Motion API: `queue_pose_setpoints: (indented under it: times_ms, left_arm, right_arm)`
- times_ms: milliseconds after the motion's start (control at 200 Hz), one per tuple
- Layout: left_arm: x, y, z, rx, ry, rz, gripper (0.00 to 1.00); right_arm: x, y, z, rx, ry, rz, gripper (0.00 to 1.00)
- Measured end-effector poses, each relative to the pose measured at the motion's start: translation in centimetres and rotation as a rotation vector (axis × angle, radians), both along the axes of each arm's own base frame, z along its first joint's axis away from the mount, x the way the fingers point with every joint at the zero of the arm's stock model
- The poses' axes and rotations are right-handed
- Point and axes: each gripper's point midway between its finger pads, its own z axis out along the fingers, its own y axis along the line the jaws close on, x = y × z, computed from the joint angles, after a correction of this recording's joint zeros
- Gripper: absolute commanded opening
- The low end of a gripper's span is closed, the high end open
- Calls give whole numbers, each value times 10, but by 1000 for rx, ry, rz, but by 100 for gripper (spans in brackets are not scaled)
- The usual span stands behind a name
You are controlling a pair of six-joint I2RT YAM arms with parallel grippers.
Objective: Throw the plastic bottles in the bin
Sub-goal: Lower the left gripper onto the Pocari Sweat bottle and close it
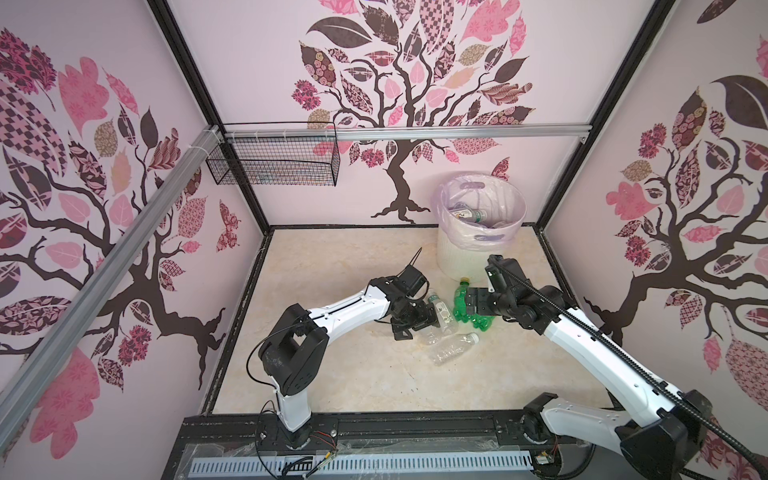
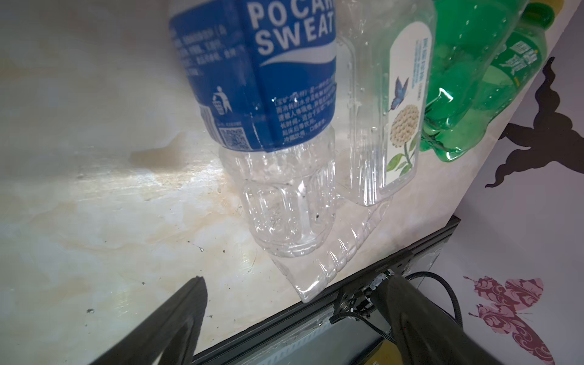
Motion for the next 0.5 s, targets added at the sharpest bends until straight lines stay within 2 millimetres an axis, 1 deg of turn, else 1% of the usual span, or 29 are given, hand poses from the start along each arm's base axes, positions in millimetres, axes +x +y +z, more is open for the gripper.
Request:
queue_pose_setpoints:
  times_ms: [110, 335, 500]
  left_arm:
    - [5, -2, -8, 8, -3, 13, 88]
    - [14, -6, -12, 2, -35, 31, 82]
    - [17, -4, -23, 18, -43, 39, 78]
  right_arm:
    - [-2, 3, 2, 34, 2, -6, 100]
    - [-7, 6, 8, 83, 0, -8, 99]
    - [-9, 7, 8, 90, 4, -6, 99]
